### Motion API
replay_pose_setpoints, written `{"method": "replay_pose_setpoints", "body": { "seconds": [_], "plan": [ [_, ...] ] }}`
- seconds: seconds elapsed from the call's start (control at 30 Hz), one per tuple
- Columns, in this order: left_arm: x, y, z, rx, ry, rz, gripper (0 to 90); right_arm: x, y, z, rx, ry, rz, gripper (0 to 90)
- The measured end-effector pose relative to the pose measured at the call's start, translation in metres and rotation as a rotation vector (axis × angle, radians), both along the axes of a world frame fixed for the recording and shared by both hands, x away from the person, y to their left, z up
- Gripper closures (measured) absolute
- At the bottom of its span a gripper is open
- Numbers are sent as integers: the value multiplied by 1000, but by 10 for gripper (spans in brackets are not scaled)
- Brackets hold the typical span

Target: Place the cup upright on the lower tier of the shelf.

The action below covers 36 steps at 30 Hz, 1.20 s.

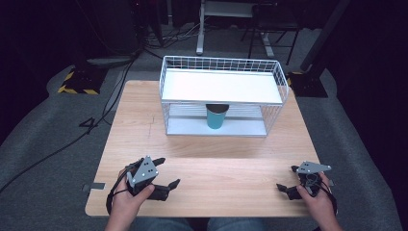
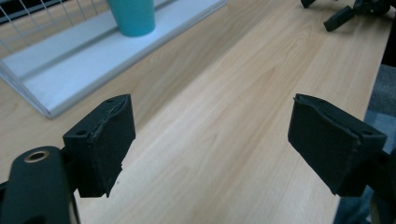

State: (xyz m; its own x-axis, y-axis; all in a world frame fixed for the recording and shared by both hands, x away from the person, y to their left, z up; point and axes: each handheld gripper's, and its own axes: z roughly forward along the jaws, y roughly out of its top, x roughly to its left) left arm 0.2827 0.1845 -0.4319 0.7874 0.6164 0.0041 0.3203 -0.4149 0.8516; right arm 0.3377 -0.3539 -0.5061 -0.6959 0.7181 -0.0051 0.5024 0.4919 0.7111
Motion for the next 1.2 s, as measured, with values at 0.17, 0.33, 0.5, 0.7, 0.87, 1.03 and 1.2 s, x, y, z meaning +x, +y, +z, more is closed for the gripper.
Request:
{"method": "replay_pose_setpoints", "body": {
  "seconds": [0.17,0.33,0.5,0.7,0.87,1.03,1.2],
  "plan": [
    [-2,13,-14,22,41,18,158,0,0,0,0,0,0,1],
    [-1,25,-23,71,65,72,166,0,0,0,0,0,0,1],
    [1,33,-37,75,115,75,167,0,0,0,0,0,0,1],
    [5,35,-52,105,165,69,171,0,0,0,0,0,0,1],
    [8,34,-63,164,204,85,173,0,0,0,0,0,0,1],
    [10,36,-69,181,215,75,168,0,0,0,0,0,0,1],
    [11,36,-72,189,188,80,161,0,0,0,0,0,0,1]
  ]
}}
